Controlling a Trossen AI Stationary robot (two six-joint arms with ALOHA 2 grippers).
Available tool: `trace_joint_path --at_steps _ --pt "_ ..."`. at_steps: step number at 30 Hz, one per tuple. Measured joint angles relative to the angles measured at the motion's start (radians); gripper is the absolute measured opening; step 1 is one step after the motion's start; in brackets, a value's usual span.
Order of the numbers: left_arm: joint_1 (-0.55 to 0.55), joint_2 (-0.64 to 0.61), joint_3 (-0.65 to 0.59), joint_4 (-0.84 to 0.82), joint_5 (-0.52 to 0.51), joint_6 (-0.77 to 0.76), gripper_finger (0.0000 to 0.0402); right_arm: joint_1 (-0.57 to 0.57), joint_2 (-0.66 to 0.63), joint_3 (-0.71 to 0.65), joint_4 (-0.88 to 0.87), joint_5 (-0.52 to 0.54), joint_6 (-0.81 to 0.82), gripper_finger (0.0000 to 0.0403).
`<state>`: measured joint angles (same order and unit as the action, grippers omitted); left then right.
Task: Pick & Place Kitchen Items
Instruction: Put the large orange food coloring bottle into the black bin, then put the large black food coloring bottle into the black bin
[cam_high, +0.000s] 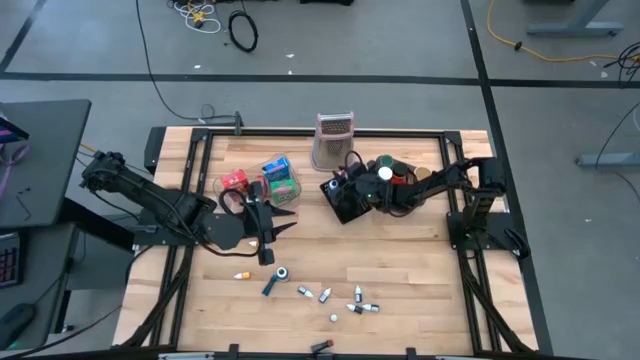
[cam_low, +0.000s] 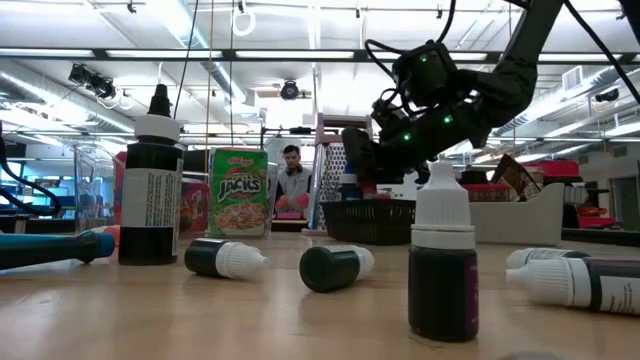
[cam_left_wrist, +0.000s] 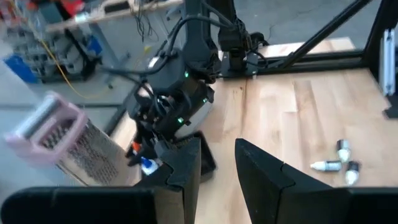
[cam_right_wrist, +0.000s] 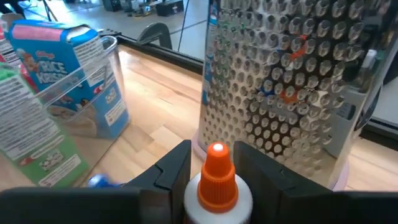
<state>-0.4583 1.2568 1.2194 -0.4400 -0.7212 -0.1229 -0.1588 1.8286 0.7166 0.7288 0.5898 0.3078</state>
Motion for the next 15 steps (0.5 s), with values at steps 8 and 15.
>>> trace_joint_path --at_steps 8,15 --pt "0.000 0.000 0.000 0.046 0.085 0.063 0.0109 -0.011 0.000 0.000 0.000 -0.004 -0.025 0.0164" --pt "0.005 0.000 -0.049 0.064 0.049 0.012 0.0109 -0.008 -0.009 0.000 0.004 -0.005 -0.092 0.0188"
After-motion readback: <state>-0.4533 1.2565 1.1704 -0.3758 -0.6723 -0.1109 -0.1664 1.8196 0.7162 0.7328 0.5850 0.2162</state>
